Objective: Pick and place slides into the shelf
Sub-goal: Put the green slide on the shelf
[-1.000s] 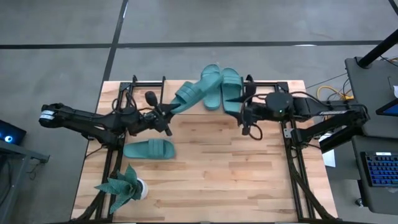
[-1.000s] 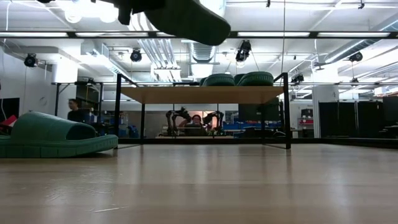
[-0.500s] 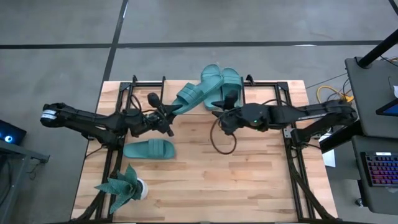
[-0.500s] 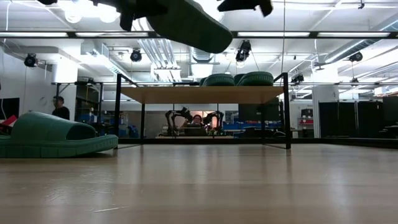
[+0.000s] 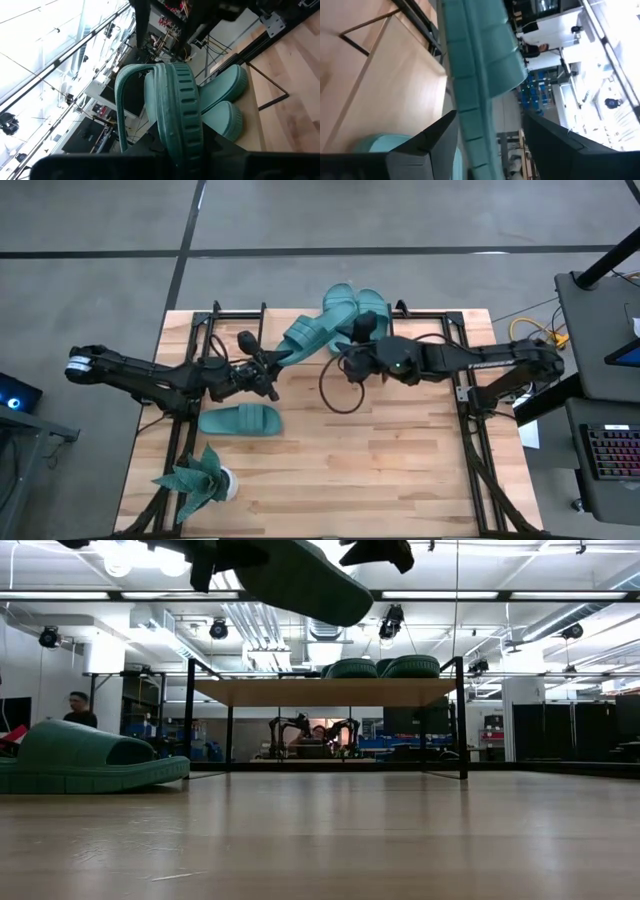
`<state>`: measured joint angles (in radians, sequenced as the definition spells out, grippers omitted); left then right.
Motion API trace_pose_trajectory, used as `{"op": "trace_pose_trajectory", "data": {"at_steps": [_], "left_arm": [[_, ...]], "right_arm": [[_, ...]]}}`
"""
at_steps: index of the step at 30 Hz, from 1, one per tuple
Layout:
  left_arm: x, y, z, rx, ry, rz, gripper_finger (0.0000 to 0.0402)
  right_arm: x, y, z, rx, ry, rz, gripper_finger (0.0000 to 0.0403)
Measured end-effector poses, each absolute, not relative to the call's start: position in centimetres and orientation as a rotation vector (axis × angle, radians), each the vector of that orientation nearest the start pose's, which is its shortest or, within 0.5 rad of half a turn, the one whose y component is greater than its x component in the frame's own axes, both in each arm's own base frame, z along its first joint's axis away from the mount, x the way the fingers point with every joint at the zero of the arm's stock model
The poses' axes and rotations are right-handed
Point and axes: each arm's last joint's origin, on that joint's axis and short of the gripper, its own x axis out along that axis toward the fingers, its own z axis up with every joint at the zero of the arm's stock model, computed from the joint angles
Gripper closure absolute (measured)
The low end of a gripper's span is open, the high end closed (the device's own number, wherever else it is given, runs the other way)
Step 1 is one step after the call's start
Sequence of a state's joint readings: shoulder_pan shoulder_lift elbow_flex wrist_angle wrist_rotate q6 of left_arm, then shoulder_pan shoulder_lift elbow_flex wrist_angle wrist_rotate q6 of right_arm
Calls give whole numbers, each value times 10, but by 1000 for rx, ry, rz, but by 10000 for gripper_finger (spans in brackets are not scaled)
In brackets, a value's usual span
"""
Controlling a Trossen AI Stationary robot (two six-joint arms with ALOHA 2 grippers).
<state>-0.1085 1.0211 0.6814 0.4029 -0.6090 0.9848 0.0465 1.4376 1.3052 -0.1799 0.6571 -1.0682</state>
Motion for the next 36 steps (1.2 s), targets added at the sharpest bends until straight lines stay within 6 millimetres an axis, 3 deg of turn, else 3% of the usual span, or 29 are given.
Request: {"op": "trace_pose_trajectory", "data": {"at_steps": [20, 25, 29, 36], "left_arm": [[225, -11, 315, 955, 103, 408, 385], [225, -11, 315, 955, 103, 408, 385], [225, -11, 315, 936, 99, 410, 356], [217, -9, 320, 889, 100, 469, 277]], "right_arm": [[329, -35, 350, -977, 620, -360, 199], [330, -35, 349, -975, 625, -357, 248], [331, -35, 345, -996, 649, -337, 347], [332, -36, 342, -973, 648, -346, 349]]}}
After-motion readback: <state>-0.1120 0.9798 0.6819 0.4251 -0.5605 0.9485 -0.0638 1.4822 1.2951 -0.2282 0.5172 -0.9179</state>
